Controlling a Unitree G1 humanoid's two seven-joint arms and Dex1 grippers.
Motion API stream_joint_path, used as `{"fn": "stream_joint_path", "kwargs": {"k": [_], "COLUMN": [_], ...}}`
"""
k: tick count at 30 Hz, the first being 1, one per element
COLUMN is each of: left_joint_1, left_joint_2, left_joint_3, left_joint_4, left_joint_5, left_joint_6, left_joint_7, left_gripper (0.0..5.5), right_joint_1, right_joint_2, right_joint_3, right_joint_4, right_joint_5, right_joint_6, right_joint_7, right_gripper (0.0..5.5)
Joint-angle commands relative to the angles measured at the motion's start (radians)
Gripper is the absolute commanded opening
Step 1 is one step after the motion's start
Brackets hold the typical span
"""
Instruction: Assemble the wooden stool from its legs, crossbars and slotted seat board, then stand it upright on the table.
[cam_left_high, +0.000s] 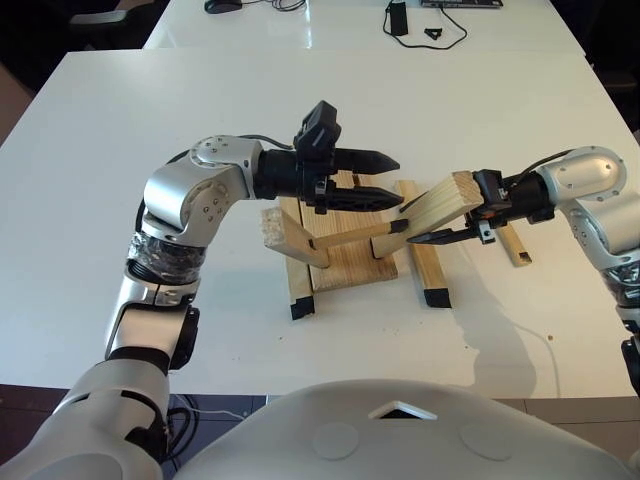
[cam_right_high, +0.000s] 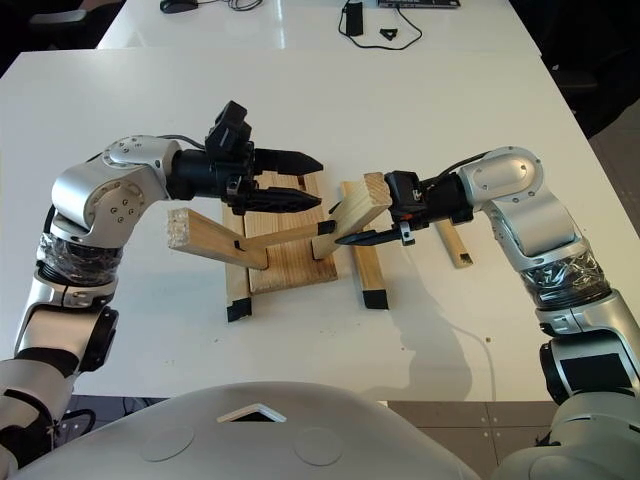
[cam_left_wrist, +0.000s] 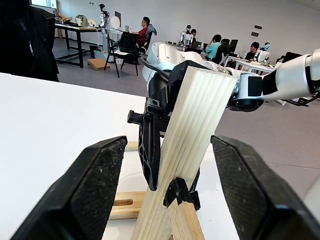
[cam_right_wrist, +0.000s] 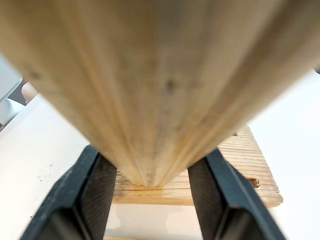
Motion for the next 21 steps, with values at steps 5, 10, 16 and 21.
{"fn": "stream_joint_path", "kwargs": {"k": [5,10,16,21], "left_joint_1": [0.156,0.124,0.074,0.011], "left_joint_2": [0.036,0.002,-0.009,0.124], "left_joint_3": [-0.253,-0.221,-0.115,0.187], "left_joint_4": [0.180,0.285,0.223,-0.018], "left_joint_5": [0.294,0.279,0.188,0.009], "left_joint_6": [-0.158,-0.178,-0.167,-0.105], "left_joint_7": [-0.001,0.024,0.044,0.087], "left_gripper": [3.13,3.13,3.13,3.13], "right_joint_1": [0.077,0.079,0.082,0.101], "right_joint_2": [-0.008,-0.013,-0.008,-0.018], "right_joint_3": [0.122,0.123,0.124,0.112], "right_joint_4": [0.062,0.060,0.058,0.042], "right_joint_5": [-0.240,-0.237,-0.237,-0.230], "right_joint_6": [0.000,-0.002,0.001,0.006], "right_joint_7": [-0.012,-0.011,-0.022,-0.037], "right_gripper": [2.01,2.01,2.01,2.01]}}
